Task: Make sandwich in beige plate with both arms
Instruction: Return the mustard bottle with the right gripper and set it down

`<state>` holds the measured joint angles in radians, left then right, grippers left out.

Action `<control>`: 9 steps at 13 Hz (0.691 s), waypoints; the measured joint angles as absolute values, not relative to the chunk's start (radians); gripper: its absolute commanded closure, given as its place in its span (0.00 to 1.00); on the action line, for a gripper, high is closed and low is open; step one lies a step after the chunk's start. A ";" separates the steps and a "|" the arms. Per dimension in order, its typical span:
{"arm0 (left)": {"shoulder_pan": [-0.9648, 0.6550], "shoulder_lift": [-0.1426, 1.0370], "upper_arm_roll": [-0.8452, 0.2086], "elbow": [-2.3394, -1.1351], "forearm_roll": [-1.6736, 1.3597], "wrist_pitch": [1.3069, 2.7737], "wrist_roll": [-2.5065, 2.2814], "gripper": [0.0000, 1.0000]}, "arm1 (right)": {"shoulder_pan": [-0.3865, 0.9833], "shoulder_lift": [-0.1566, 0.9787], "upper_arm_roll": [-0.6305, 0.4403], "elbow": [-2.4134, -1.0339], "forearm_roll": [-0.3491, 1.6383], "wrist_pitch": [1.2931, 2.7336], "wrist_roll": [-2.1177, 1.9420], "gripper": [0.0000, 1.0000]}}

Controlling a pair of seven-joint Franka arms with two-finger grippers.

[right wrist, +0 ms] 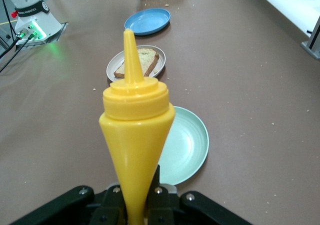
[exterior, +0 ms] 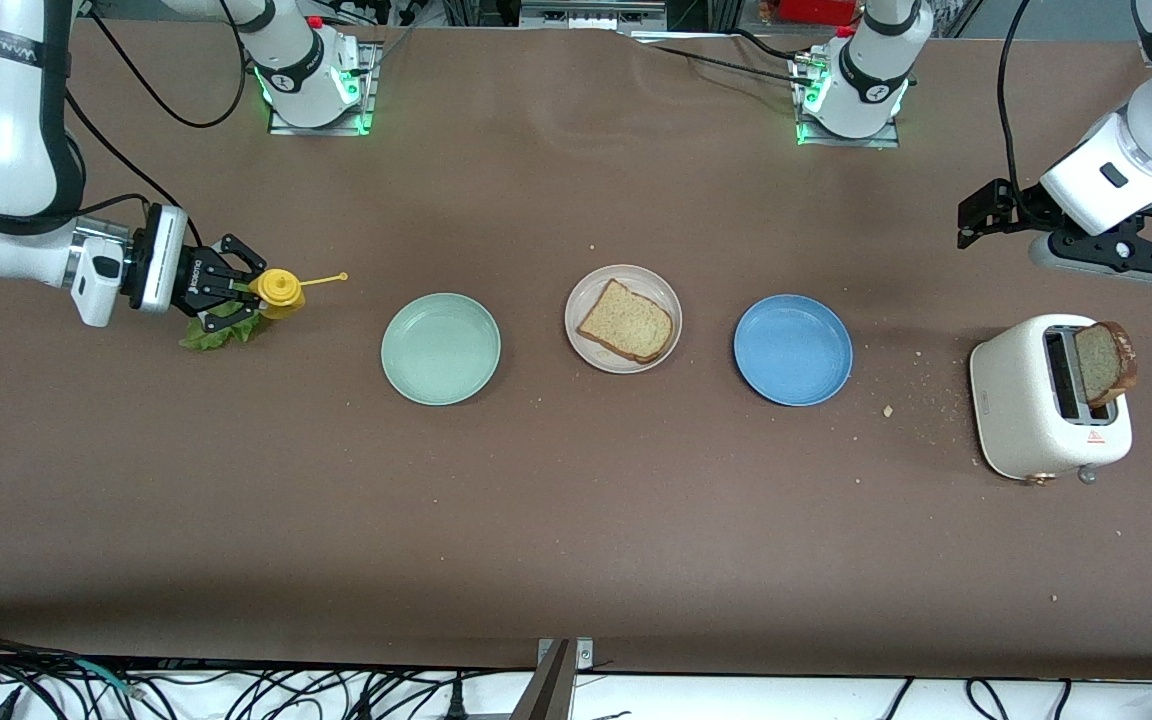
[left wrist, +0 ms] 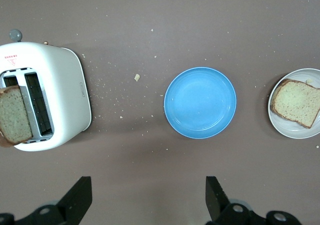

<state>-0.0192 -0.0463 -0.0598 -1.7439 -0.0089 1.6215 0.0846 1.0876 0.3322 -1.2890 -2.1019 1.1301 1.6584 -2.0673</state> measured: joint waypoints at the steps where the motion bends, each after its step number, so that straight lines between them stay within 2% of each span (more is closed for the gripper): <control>1: -0.019 -0.046 -0.060 -1.744 -0.009 1.622 0.085 0.00 | 1.041 0.334 -1.253 -2.104 1.144 1.629 -2.088 1.00; 4: -0.019 -0.045 -0.059 -1.742 -0.009 1.621 0.085 0.00 | 0.763 0.352 -1.016 -2.110 1.163 1.576 -2.209 1.00; 9: -0.019 -0.044 -0.059 -1.741 -0.009 1.621 0.085 0.00 | 0.348 0.392 -0.686 -2.183 1.166 1.502 -2.461 1.00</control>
